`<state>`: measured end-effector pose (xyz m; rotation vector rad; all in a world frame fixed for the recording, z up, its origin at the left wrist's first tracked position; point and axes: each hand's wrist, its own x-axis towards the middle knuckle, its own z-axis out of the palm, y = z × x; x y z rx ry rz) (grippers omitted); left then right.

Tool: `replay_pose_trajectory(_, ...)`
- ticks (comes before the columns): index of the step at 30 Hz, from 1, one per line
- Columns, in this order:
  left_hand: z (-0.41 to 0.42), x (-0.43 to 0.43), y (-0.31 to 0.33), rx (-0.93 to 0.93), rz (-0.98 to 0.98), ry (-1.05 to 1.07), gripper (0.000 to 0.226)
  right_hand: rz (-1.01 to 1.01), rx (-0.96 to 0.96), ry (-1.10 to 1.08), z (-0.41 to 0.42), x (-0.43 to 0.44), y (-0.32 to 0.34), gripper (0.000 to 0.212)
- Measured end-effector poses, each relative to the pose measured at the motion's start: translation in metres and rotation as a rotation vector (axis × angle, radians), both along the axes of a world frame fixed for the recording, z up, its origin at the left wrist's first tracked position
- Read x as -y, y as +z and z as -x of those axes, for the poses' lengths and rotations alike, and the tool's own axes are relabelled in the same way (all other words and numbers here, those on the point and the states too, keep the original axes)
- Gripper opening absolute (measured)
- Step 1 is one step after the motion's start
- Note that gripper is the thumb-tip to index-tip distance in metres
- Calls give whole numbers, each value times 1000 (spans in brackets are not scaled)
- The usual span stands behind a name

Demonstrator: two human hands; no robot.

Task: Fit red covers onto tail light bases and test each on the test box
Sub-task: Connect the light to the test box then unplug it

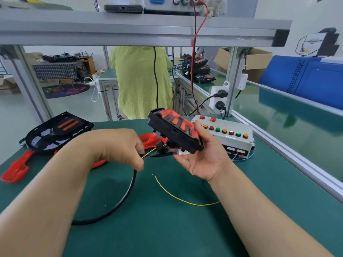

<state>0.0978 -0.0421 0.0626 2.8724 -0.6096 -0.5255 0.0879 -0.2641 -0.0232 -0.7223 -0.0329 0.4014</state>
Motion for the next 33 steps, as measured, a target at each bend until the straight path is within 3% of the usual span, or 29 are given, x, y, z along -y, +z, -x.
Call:
replay_pose_trajectory(3, 11, 4, 8, 52, -105, 5, 37, 27, 43, 105, 3, 3, 1, 42)
replay_pose_trajectory(7, 24, 12, 13, 226, -285, 57, 17, 9, 79, 281, 7, 3, 1, 45)
replay_pose_trajectory(12, 31, 20, 13, 629, -315, 39, 16, -28, 133, 284, 6, 7, -1, 38)
replay_pose_trajectory(15, 27, 26, 11, 844, -203, -32, 11, -105, 121, 232, 6, 11, -2, 34)
replay_pose_trajectory(22, 14, 31, -6, 1093, 124, -59, 17, -105, 147, 169, 10, 12, 0, 30)
replay_pose_trajectory(26, 10, 35, -22, 997, 423, -17, 16, -56, 120, 113, 8, 12, -1, 35)
replay_pose_trajectory(30, 1, 33, -38, 943, 543, -75, 11, -34, 69, 105, 7, 9, -3, 35)
replay_pose_trajectory(33, -5, 30, -47, 947, 614, -89, 19, -50, -1, 139, 8, 3, -4, 56)
